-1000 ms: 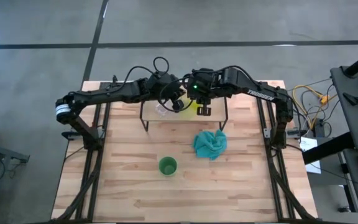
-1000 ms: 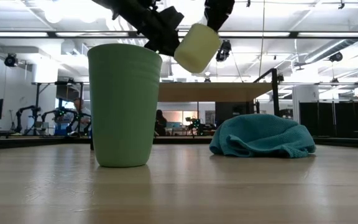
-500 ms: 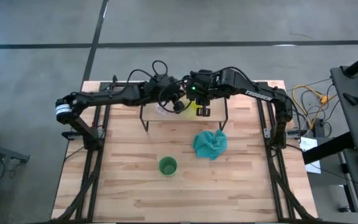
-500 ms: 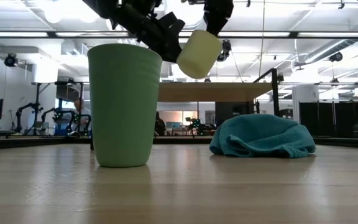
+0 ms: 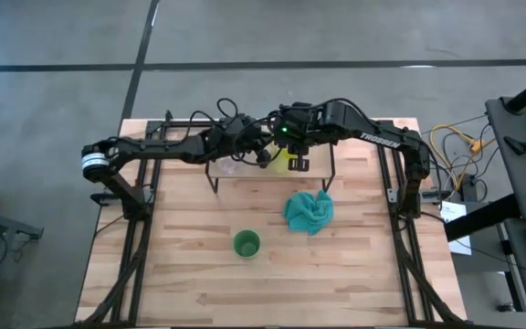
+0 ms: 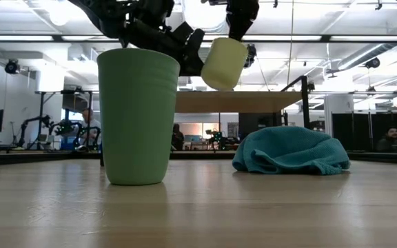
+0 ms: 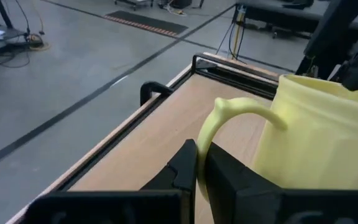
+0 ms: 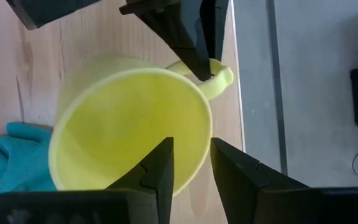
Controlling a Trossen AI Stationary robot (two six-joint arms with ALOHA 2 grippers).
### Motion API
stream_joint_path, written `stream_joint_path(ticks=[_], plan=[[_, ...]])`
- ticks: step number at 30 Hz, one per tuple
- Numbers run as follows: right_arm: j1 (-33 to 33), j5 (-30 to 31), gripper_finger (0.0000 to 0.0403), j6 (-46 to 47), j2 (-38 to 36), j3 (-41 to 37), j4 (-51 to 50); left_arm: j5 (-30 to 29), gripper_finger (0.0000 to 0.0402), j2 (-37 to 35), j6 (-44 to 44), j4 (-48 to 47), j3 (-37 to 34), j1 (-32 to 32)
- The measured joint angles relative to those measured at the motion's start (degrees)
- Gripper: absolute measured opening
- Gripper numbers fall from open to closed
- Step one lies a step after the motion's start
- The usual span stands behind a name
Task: Stack small to large cups/mugs on shelf
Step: Put the yellow cup on the shelf
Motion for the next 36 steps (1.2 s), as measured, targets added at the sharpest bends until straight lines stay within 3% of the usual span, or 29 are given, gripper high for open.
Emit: stream_joint_path(ticks=[6,25,31,36], plan=[[0.0,0.0,0.0099,-0.1,0.0,0.0,0.2,0.0,0.0004,-0.2,1.0,3.6,0.6,0.2],[0.0,-0.4,0.0093,0.0,0.0,0.0,0.4,-1.7,0.0004,-0.6,2.5,2.6,0.2,0.4],[0.0,-6.5,0.0094,0.2,0.0,0.0,1.2,-1.6,0.0004,-0.6,2.1,2.6,0.2,0.4],[0.1,-7.3,0.01,0.4,0.1,-0.2,2.9,-1.6,0.0004,-0.6,2.1,2.0,0.2,0.4]])
